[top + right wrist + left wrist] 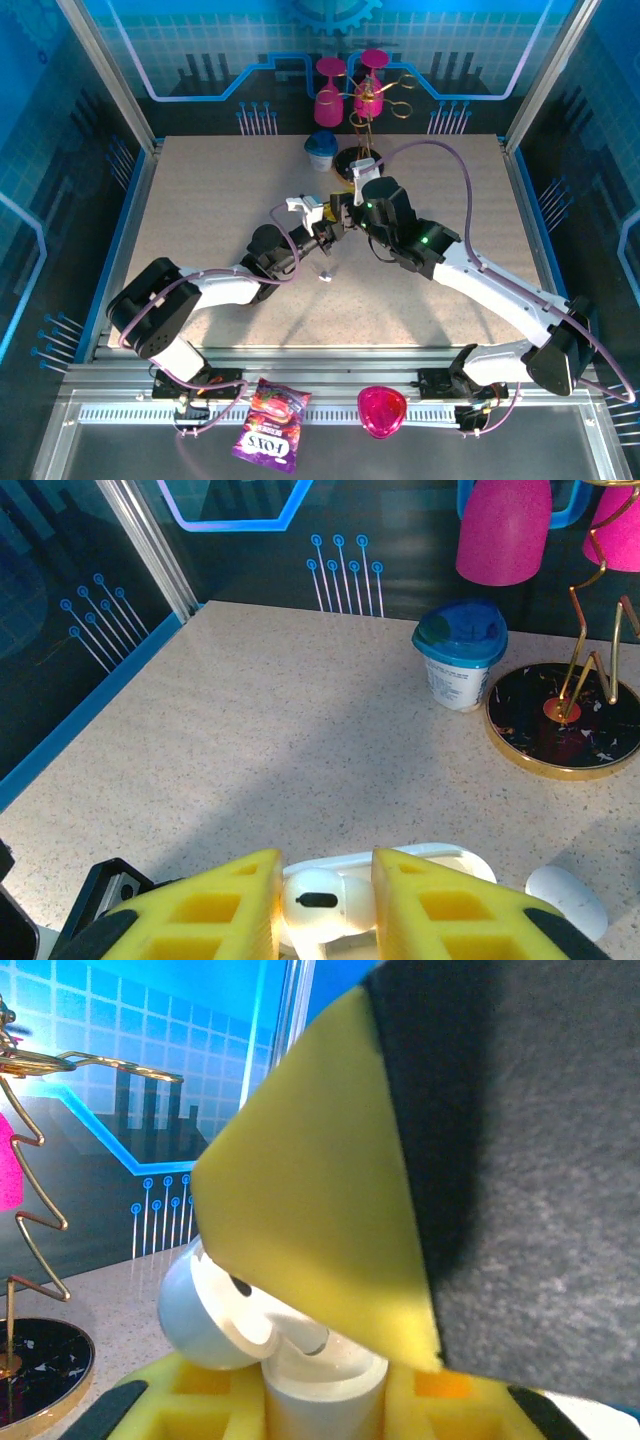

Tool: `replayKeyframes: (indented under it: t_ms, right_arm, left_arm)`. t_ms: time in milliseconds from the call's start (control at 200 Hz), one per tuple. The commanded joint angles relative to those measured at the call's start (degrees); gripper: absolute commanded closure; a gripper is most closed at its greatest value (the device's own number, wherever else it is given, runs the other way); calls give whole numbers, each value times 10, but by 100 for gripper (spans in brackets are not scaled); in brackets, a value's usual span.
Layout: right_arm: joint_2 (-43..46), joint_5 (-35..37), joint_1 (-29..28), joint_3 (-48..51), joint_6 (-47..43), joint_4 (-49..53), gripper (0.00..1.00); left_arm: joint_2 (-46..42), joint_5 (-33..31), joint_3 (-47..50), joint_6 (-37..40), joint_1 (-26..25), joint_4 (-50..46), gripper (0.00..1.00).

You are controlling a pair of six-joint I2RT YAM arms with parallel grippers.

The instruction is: Insert the wireless bluetooth earbuds into the charging case

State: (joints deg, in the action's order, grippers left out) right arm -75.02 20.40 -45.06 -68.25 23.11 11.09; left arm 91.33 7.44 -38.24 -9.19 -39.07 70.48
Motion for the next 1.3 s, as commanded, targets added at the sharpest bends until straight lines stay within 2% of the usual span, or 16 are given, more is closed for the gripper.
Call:
replayKeyframes:
  t_ms: [0, 881, 1091, 1296]
  right_arm:
    - [-5, -7, -7, -1, 10, -24, 72]
    - [29, -19, 3, 58, 42, -52, 70]
    - [26, -25, 6, 52, 42, -53, 61]
    - [34, -30, 8, 40, 41, -50, 45]
  left_arm:
    - [-18, -14, -19, -18, -4, 5, 100]
    - [-42, -43, -23, -38, -5, -10, 100]
    - [-42, -36, -20, -30, -4, -6, 100]
    - [-43, -32, -14, -19, -4, -1, 100]
